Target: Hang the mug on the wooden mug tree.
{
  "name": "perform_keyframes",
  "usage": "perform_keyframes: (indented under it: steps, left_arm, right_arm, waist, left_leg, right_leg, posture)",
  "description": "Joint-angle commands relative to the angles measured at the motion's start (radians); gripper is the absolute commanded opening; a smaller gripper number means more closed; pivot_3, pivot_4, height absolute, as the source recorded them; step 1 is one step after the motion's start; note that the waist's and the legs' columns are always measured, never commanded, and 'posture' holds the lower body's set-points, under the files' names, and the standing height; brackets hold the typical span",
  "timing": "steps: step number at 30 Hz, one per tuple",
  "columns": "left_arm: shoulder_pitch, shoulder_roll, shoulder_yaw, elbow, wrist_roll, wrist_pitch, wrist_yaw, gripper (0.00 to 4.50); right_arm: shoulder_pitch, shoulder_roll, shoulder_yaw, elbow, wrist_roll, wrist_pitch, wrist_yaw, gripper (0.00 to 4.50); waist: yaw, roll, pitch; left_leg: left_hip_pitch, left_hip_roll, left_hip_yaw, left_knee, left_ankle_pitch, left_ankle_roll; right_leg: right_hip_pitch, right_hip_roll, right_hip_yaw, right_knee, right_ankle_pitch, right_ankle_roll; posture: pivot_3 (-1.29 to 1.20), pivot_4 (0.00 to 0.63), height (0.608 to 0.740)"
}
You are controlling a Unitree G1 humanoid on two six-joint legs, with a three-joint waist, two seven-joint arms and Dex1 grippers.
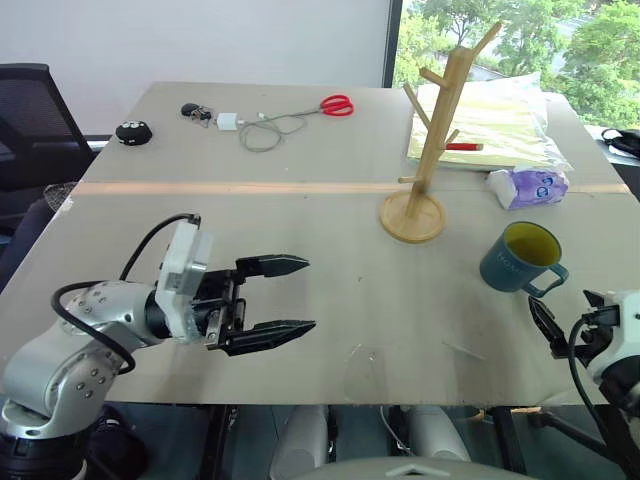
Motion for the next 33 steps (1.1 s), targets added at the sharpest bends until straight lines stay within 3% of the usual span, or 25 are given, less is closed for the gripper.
perform_keyframes:
  steps: [1, 7, 10, 12, 17, 19, 33]
  left_arm:
    - [-0.013, 0.020, -0.002, -0.029, -0.016, 0.003, -0.007, 4.45]
    - [-0.027, 0.030, -0.004, -0.035, -0.026, 0.024, 0.001, 4.45]
    - [-0.033, 0.031, -0.006, -0.039, -0.025, 0.024, 0.004, 4.45]
    - [-0.034, 0.029, -0.004, -0.042, -0.028, 0.024, 0.008, 4.45]
    - [-0.022, 0.026, 0.002, -0.045, -0.024, 0.017, 0.007, 4.45]
    - [-0.018, 0.026, 0.005, -0.046, -0.024, 0.015, 0.006, 4.45]
    - [0.019, 0.025, 0.020, -0.047, -0.012, -0.010, -0.004, 4.45]
  right_arm:
    - [-0.015, 0.042, 0.049, -0.001, -0.059, -0.033, -0.062, 4.46]
    - [-0.062, 0.113, 0.093, 0.103, -0.136, -0.102, -0.113, 4.46]
    - [-0.082, 0.140, 0.103, 0.147, -0.162, -0.137, -0.130, 3.72]
    - [-0.096, 0.154, 0.115, 0.167, -0.181, -0.159, -0.139, 2.80]
    - [-0.122, 0.174, 0.140, 0.182, -0.223, -0.177, -0.163, 2.80]
    - [-0.131, 0.182, 0.148, 0.178, -0.227, -0.169, -0.170, 2.29]
    - [-0.180, 0.184, 0.150, 0.173, -0.242, -0.128, -0.193, 2.29]
  waist:
    - [-0.001, 0.000, 0.000]
    - [0.000, 0.000, 0.000]
    - [0.000, 0.000, 0.000]
    - [-0.001, 0.000, 0.000]
    - [-0.001, 0.001, 0.000]
    - [-0.001, 0.000, 0.000]
    - [-0.002, 0.001, 0.000]
  left_leg:
    - [0.000, 0.000, 0.000, 0.000, 0.000, 0.000]
    - [0.000, 0.000, 0.000, 0.000, 0.002, -0.003]
    - [0.000, 0.000, 0.000, 0.000, 0.002, -0.003]
    - [0.000, 0.000, 0.000, 0.000, 0.002, -0.003]
    - [0.000, 0.000, 0.000, 0.000, 0.002, -0.003]
    - [0.000, 0.000, 0.000, 0.000, 0.002, -0.004]
    - [0.000, 0.000, 0.000, 0.000, 0.003, -0.005]
  right_leg:
    - [0.000, 0.000, 0.000, 0.000, 0.000, 0.000]
    - [0.000, 0.001, 0.001, 0.000, 0.000, 0.000]
    - [0.000, 0.001, 0.001, 0.000, 0.000, 0.000]
    - [0.000, 0.001, 0.001, 0.000, 0.000, -0.001]
    - [0.000, 0.001, 0.001, 0.000, 0.001, -0.001]
    - [0.000, 0.001, 0.001, 0.000, 0.001, -0.001]
    - [0.000, 0.001, 0.001, 0.000, 0.002, -0.003]
  posture:
    - [0.00, 0.150, 0.740]
    - [0.00, 0.150, 0.740]
    - [0.00, 0.150, 0.740]
    - [0.00, 0.150, 0.740]
    - [0.00, 0.150, 0.740]
    - [0.00, 0.150, 0.740]
    - [0.00, 0.150, 0.740]
